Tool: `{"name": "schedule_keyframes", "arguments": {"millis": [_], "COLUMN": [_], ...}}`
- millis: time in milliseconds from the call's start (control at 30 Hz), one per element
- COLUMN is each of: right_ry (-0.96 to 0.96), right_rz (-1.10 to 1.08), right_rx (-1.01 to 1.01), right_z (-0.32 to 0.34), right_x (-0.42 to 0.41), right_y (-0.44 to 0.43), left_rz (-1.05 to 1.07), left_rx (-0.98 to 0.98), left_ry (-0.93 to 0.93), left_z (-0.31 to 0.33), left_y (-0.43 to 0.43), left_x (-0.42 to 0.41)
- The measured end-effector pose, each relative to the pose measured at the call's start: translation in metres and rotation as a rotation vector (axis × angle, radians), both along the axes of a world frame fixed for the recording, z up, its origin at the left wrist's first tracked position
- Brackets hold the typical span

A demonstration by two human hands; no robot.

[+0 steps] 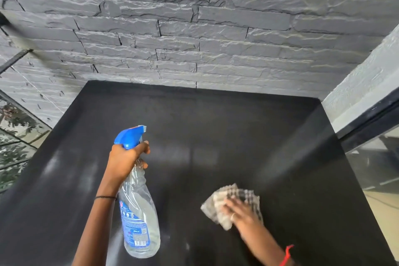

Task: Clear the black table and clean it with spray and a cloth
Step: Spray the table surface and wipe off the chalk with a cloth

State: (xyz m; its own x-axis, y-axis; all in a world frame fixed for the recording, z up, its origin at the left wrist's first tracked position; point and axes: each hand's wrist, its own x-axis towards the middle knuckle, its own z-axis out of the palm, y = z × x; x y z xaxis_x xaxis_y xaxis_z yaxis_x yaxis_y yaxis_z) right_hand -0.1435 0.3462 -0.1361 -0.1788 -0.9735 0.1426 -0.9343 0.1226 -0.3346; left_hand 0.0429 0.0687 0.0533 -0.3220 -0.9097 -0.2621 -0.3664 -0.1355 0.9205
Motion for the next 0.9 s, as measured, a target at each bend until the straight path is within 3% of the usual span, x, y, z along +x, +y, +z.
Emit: {"name": "schedule_keyframes", "arguments": {"millis": [100, 200, 367, 533, 600, 700, 800, 900], "right_ry": [-0.068, -0.070, -0.011, 0.075, 0.046, 0.066, -0.160, -0.188], "right_rz": [-0.159, -0.237, -0.023, 0.129, 0.151, 0.066, 0.014, -0.136], "right_rx": [0.057, 0.086, 0.130, 0.166, 0.250, 0.137, 0.136, 0.141], "right_z": [0.011, 0.034, 0.033, 0.019, 0.014, 0.020, 0.022, 0.031], "right_x": [-0.042, -0.022, 0.082, 0.154, 0.144, 0.097, 0.046, 0.033], "right_y": [-0.020, -0.066, -0.081, -0.005, 0.035, 0.069, 0.055, 0.006], "left_rz": [0.007, 0.008, 0.011, 0.057, 0.093, 0.114, 0.129, 0.148], "left_rx": [-0.001, 0.003, -0.006, 0.020, 0.039, 0.027, -0.003, -0.009], "left_ry": [0.008, 0.000, -0.003, 0.044, 0.073, 0.063, 0.055, 0.061], "left_z": [0.002, 0.000, -0.004, -0.002, -0.002, 0.001, 0.005, 0.005], "left_y": [0.020, 0.046, 0.080, 0.101, 0.104, 0.107, 0.106, 0.100], "left_x": [0.013, 0.026, 0.052, 0.079, 0.089, 0.106, 0.121, 0.134]}}
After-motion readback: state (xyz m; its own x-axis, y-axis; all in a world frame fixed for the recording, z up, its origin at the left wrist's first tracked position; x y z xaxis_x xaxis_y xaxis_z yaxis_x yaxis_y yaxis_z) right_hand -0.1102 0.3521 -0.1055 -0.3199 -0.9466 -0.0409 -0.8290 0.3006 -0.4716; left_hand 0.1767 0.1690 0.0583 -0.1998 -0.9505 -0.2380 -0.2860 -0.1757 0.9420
